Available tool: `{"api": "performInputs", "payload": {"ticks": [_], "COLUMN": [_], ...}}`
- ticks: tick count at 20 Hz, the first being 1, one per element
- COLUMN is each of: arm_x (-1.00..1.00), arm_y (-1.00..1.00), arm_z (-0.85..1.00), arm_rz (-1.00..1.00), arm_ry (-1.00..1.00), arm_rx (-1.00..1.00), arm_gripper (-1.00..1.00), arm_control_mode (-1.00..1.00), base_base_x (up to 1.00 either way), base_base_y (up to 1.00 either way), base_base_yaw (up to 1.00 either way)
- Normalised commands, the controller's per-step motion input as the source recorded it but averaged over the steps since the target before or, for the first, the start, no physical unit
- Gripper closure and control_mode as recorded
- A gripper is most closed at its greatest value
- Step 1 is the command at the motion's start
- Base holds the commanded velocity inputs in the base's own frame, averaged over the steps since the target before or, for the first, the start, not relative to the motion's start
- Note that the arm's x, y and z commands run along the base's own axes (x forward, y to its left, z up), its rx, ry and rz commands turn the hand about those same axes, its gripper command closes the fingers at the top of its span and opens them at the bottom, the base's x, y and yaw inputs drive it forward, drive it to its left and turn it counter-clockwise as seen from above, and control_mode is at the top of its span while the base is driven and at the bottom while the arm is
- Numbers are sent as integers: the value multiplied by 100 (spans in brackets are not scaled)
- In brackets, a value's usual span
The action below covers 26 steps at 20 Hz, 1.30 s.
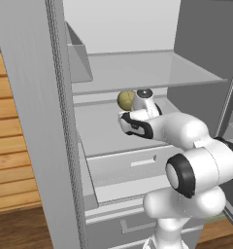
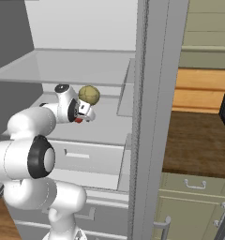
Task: Take the strawberry from the fridge and place it on top of the pancake, located on the dining counter.
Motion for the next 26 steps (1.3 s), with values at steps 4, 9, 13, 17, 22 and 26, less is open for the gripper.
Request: {"api": "performInputs", "payload": {"ticks": [4,9,13,17,22,26], "arm_x": [-16,-11,-23,-48,-31,0], "arm_y": [9,3,0,0,0,0], "arm_z": [-27,-33,-28,-28,-27,-7], "arm_rz": [0,0,0,0,-2,0], "arm_ry": [1,2,0,0,0,0], "arm_rx": [0,0,0,0,0,0], "arm_gripper": [-100,-100,-100,-100,-100,-100], "arm_control_mode": [-100,-100,-100,-100,-100,-100], "base_base_x": [0,0,0,0,0,0], "base_base_y": [0,0,0,0,0,0], "base_base_yaw": [0,0,0,0,0,0]}}
